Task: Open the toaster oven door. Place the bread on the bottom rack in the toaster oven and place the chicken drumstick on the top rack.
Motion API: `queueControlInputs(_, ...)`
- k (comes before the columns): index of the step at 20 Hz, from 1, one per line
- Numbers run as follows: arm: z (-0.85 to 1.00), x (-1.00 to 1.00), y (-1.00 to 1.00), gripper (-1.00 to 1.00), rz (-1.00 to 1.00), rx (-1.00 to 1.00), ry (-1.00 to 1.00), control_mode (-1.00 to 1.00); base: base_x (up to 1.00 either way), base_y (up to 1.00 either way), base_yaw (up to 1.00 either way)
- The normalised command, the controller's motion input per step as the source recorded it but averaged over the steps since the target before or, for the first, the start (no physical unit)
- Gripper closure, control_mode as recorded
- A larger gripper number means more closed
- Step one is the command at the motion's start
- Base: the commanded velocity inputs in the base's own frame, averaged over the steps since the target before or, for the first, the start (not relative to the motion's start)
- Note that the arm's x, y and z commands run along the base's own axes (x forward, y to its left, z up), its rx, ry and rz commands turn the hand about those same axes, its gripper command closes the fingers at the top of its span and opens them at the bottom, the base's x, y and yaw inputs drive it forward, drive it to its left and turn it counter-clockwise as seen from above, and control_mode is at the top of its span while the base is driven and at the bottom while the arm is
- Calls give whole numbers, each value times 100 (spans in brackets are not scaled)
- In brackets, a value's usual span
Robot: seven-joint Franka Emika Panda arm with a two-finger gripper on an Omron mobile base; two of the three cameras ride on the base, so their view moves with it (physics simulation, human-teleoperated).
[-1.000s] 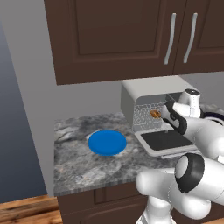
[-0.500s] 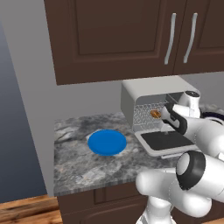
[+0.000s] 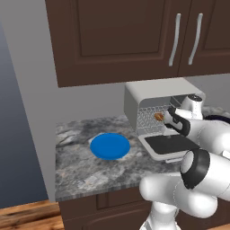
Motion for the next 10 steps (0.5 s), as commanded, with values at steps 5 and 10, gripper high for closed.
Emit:
queueControlInputs(5,-2,15,-1,-100,0,0,0,-100,0,0,0)
queueControlInputs(10,0,15,-3,-100,0,0,0,-100,0,0,0)
